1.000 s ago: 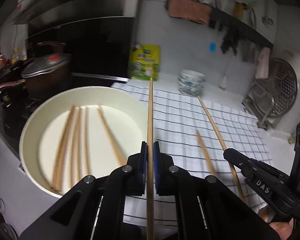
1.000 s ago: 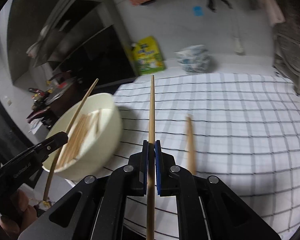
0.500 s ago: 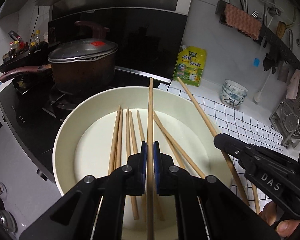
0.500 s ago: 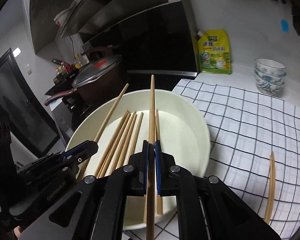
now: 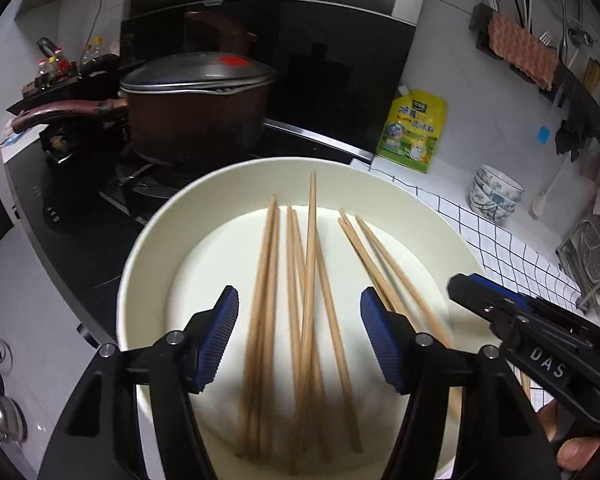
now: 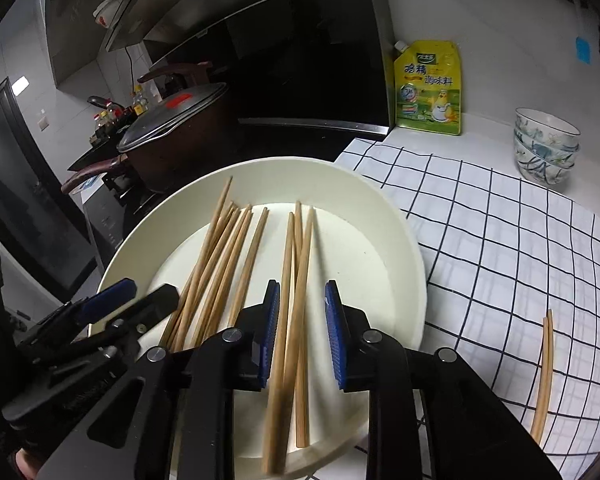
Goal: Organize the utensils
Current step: 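Lift both held chopsticks and carry them over the cream basin, then open both tools to drop the chopsticks into the basin, then move both open tools back over the remaining chopsticks on the cloth, then close the left tool on a chopstick while the right tool grasps another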
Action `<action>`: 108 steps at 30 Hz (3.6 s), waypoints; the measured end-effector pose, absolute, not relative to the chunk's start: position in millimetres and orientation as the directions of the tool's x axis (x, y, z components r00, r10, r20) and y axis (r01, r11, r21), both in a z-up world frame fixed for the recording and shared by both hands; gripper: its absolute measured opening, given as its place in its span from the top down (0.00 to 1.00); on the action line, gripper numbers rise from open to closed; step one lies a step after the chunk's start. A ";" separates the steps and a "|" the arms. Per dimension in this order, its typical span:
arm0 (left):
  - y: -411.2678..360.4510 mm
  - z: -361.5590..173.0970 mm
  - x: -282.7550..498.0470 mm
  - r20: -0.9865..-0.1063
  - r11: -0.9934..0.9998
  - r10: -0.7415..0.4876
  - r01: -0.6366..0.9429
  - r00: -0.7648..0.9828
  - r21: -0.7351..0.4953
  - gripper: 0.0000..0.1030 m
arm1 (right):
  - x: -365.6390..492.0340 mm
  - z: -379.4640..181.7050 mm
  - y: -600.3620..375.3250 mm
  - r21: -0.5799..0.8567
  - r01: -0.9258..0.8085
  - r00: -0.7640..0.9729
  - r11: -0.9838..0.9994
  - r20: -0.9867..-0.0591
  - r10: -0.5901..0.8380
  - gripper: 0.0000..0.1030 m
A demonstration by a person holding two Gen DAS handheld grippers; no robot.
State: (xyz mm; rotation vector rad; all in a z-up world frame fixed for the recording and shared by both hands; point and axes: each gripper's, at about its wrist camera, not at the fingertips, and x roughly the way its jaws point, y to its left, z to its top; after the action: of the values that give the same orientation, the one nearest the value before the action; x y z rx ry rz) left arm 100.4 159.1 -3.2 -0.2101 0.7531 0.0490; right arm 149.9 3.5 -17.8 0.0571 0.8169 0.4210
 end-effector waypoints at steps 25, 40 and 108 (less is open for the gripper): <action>128.3 8.6 52.3 -0.671 0.983 -0.061 -0.071 0.739 -0.168 0.31 | 87.3 -9.9 -40.5 0.256 -0.281 0.655 0.925 -0.653 0.380 0.76; 73.5 9.9 32.2 -0.672 0.985 -0.135 0.026 0.728 -0.169 0.23 | 42.7 -11.2 -111.6 0.201 -0.153 0.723 0.968 -0.645 0.248 0.66; -115.3 -86.8 54.0 -0.778 0.986 -0.132 0.159 0.615 -0.042 0.12 | -6.1 -98.5 -285.1 0.151 0.146 0.646 0.978 -0.763 0.022 0.90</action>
State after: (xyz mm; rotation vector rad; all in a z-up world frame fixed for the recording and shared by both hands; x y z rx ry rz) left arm 54.0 -115.3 -86.8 0.0325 0.8932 -0.1676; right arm -6.1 -285.1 -98.5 0.2065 0.8672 -0.0711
